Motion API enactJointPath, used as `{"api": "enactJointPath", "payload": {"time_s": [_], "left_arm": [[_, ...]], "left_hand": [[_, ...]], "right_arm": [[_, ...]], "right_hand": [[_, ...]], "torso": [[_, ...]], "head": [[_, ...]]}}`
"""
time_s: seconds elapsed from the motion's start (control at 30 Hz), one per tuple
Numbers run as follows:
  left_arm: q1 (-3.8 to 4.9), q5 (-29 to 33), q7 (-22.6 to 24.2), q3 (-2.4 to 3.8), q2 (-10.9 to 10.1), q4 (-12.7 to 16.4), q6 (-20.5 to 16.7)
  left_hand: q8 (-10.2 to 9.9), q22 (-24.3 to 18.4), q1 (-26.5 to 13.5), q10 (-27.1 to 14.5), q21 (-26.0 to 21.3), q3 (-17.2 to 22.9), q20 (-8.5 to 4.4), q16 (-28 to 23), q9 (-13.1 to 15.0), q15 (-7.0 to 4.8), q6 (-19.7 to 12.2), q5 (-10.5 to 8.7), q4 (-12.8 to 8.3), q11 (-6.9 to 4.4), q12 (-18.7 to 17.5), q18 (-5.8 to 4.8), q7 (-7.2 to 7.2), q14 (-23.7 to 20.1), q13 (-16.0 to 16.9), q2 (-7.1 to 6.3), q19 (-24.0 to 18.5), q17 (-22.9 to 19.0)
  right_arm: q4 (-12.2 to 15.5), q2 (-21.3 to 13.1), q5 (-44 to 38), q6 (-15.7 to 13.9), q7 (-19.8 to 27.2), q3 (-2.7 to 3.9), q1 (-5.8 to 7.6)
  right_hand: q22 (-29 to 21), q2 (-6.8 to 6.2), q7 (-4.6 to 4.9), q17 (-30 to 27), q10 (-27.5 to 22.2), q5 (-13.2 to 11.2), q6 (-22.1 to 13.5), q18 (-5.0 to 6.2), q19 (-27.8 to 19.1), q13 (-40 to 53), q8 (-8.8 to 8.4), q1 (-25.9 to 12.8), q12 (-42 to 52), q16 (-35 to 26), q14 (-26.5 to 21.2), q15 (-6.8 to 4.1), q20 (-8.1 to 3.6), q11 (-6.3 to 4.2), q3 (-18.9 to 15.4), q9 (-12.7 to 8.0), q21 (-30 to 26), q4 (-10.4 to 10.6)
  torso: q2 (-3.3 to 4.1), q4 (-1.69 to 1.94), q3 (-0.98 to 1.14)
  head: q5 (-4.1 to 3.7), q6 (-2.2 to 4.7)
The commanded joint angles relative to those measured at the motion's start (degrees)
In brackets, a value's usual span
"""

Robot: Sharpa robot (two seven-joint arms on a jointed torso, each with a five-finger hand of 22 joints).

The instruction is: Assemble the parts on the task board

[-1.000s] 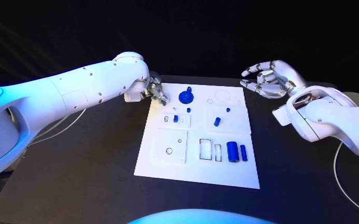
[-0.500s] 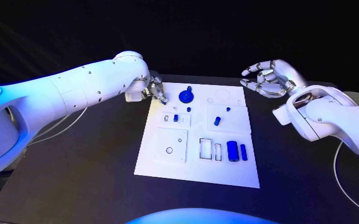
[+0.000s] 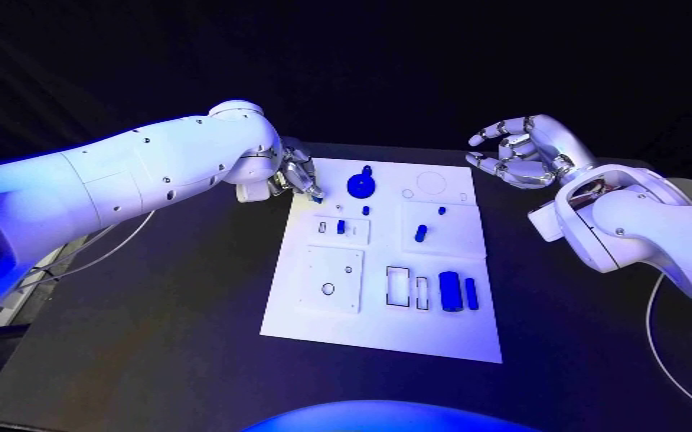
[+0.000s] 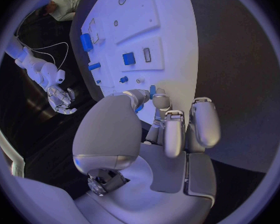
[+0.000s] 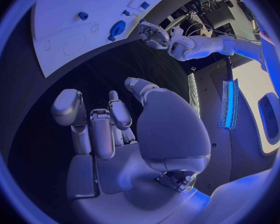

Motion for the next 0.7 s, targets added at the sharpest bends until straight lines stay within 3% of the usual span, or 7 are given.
{"api": "enactJointPath", "payload": {"time_s": [0.03, 0.17, 0.33, 0.7], "left_arm": [[0.03, 2.82, 0.03, 0.07, -1.46, 2.62, -3.13], [-0.02, 3.15, 0.14, 0.06, -3.7, 5.93, -5.3], [-0.71, 2.17, 0.42, 0.02, -5.93, 9.72, -7.99], [-2.61, -1.72, 0.42, -0.2, -6.78, 13.05, -8.45]], "left_hand": [[0.43, 0.14, -0.66, 0.68, 0.05, 7.35, 0.29, -0.13, 3.08, -0.19, 0.19, 0.06, -7.0, 0.03, 0.45, -0.39, -0.5, 5.63, 0.36, -0.54, 0.19, 13.78], [1.17, 0.76, -1.6, 1.79, 0.4, 9.6, 0.13, -0.2, 3.37, -0.42, 0.53, 0.17, -7.96, -0.22, 1.54, -0.5, -0.74, 5.6, 1.57, -1.51, 0.52, 13.67], [1.92, 1.4, -2.88, 2.92, 0.77, 11.74, -0.05, -0.27, 3.62, -0.64, 0.91, 0.29, -8.77, -0.45, 2.73, -0.62, -0.97, 5.58, 2.92, -2.47, 0.84, 13.55], [2.72, 1.88, -4.36, 4.04, 1.03, 13.52, -0.22, -0.26, 3.86, -0.85, 1.34, 0.33, -9.3, -0.72, 3.96, -0.71, -1.28, 5.59, 4.31, -3.35, 1.06, 13.55]], "right_arm": [[-0.13, -0.05, -0.2, 0.55, 0.18, 0.0, -0.06], [-0.28, -0.04, -0.16, 0.58, 0.17, 0.0, -0.07], [-0.35, -0.04, -0.12, 0.6, 0.18, -0.01, -0.1], [-0.44, 0.1, -0.09, 0.67, 0.21, -0.03, -0.19]], "right_hand": [[-0.08, -0.39, -0.14, 0.0, -0.02, 0.19, -0.27, 1.11, -0.13, -0.03, 0.38, -0.2, -0.25, -0.3, 2.07, -0.49, -0.33, -0.3, 0.29, 0.05, -0.25, 0.2], [-0.23, -0.4, -0.14, -0.14, -0.15, 0.26, -0.29, 1.14, -0.2, -0.22, 0.44, -0.26, -0.41, -0.38, 2.04, -0.49, -0.34, -0.3, 0.31, 0.04, -0.49, 0.24], [-0.23, -0.4, -0.14, -0.14, -0.15, 0.26, -0.29, 1.14, -0.2, -0.22, 0.44, -0.26, -0.41, -0.38, 2.04, -0.49, -0.34, -0.3, 0.31, 0.04, -0.49, 0.24], [-0.23, -0.4, -0.14, -0.14, -0.15, 0.26, -0.29, 1.14, -0.2, -0.22, 0.44, -0.26, -0.41, -0.38, 2.04, -0.49, -0.34, -0.3, 0.31, 0.04, -0.49, 0.24]], "torso": [[-0.06, 0.03, 0.01], [-0.07, 0.12, -0.02], [-0.06, 0.13, -0.02], [0.04, -0.11, -0.04]], "head": [[0.07, -0.05], [0.08, -0.1], [0.18, -0.14], [0.49, -0.33]]}}
